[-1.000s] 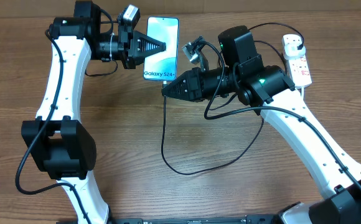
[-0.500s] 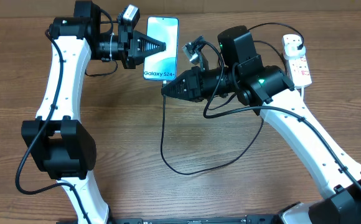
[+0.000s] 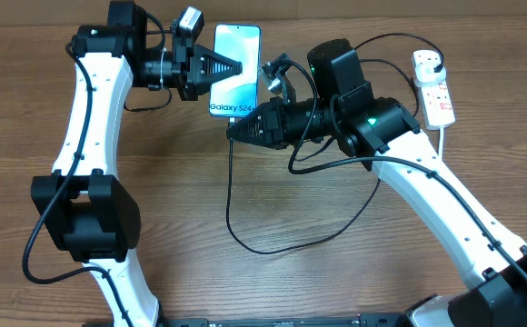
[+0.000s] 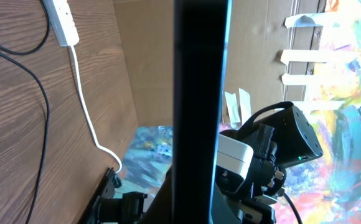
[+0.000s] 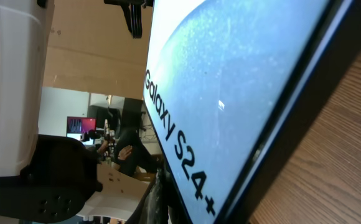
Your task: Plug charger to phone and switch on socket
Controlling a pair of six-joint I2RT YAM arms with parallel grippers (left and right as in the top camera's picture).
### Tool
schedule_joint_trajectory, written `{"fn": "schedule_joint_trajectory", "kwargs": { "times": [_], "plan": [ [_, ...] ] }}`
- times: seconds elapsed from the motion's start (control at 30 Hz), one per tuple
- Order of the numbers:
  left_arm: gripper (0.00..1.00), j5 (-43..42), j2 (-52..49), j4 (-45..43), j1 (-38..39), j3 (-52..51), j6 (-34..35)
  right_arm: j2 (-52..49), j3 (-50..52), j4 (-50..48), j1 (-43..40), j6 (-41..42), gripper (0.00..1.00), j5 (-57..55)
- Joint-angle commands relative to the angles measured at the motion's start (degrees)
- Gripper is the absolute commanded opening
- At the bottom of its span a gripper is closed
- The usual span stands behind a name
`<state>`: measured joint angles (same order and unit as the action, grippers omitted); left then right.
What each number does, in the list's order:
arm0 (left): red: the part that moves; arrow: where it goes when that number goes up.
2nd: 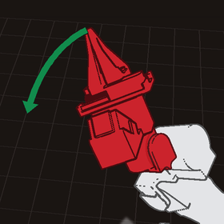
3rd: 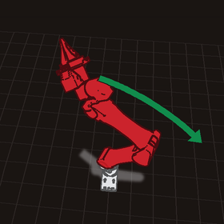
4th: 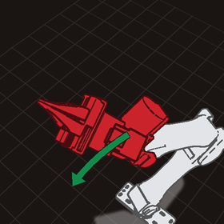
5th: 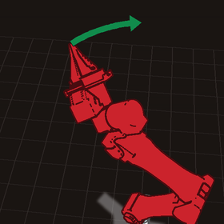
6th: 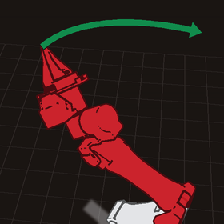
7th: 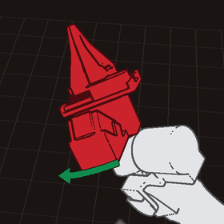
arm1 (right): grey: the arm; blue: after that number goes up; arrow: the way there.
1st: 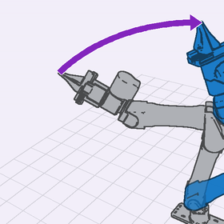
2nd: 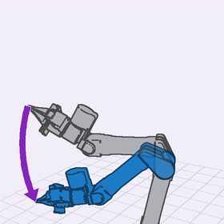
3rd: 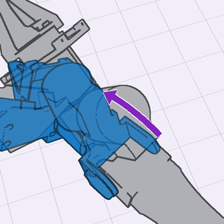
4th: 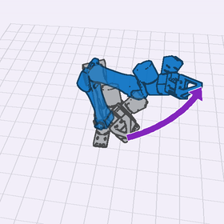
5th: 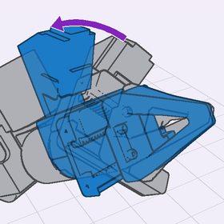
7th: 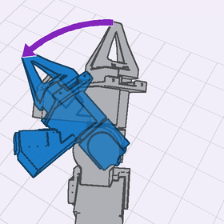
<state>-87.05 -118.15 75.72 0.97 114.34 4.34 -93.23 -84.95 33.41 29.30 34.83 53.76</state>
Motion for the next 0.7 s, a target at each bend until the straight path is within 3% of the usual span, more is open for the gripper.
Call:
{"fn": "schedule_joint_trajectory", "kwargs": {
  "times": [0.0,0.67],
  "plan": [
    [0.04,-3.5,1.1,0.0,-0.2,0.1,0.4,-0.3,0.2,-1.3,0.2,0.8,0.04,-0.8],
    [0.04,-3.5,1.1,0.1,-0.2,0.1,0.4,-0.3,0.2,-2.6,0.2,1.4,0.04,-1.0]
  ]
}}
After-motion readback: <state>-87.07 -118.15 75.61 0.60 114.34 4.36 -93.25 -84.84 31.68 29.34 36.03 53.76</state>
